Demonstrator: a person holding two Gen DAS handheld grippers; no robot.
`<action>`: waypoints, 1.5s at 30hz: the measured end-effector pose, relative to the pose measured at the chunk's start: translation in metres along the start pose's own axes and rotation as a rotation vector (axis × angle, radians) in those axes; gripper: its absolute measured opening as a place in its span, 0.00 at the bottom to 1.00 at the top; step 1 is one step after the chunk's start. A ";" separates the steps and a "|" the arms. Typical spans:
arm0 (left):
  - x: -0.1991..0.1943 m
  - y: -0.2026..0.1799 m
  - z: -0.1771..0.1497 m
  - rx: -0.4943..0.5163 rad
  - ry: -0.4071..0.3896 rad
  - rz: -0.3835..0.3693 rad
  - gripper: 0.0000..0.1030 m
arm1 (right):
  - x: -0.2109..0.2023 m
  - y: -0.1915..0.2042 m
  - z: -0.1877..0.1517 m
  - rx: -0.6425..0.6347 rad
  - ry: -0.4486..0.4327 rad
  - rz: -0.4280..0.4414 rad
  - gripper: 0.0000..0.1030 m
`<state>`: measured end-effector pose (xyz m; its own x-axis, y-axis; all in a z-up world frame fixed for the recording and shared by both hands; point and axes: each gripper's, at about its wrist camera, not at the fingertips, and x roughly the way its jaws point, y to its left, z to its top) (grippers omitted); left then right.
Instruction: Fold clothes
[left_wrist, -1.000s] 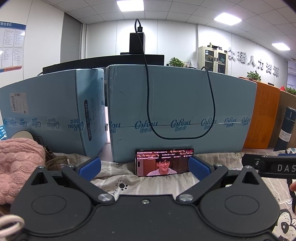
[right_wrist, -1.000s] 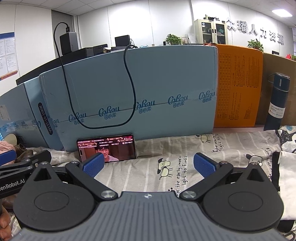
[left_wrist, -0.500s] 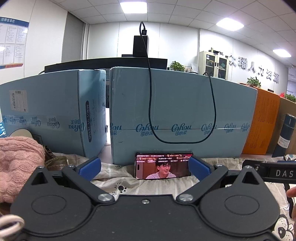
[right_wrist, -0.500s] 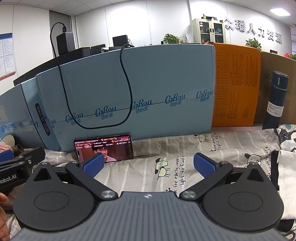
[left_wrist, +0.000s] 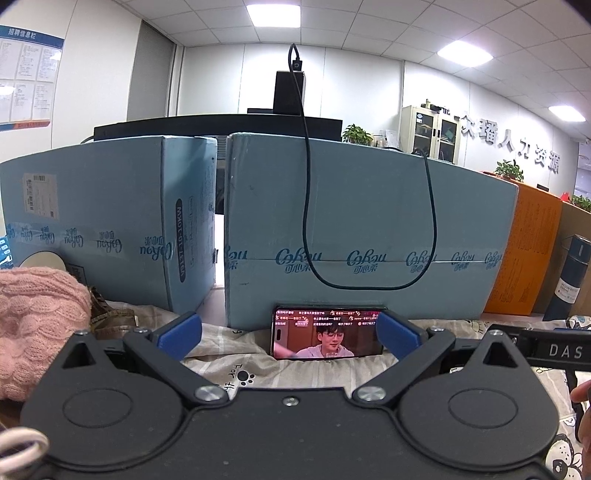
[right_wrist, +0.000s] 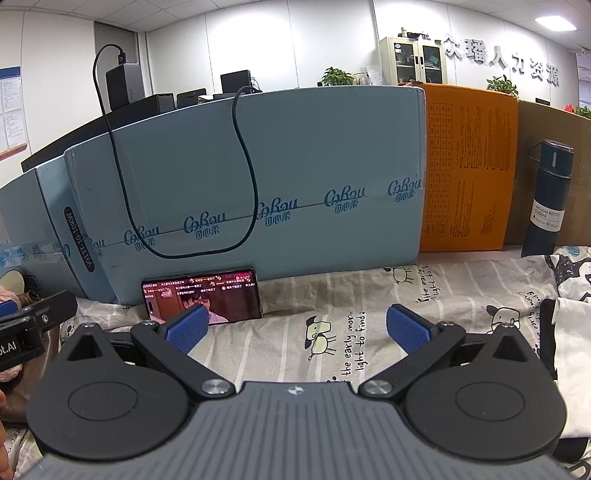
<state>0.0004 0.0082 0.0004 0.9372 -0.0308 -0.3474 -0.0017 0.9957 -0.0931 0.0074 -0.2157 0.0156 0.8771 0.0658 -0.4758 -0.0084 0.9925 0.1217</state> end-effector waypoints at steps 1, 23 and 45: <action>0.000 0.000 0.000 -0.001 0.000 0.001 1.00 | 0.000 0.000 0.000 0.000 0.001 0.000 1.00; -0.001 0.003 -0.001 -0.011 -0.001 0.005 1.00 | 0.001 -0.001 0.000 0.012 0.001 -0.007 1.00; -0.009 0.020 0.006 -0.091 -0.050 0.024 1.00 | -0.003 -0.006 0.002 0.036 -0.031 0.003 1.00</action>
<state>-0.0060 0.0288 0.0077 0.9528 -0.0002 -0.3034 -0.0541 0.9839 -0.1705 0.0054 -0.2216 0.0183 0.8917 0.0646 -0.4481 0.0061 0.9880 0.1546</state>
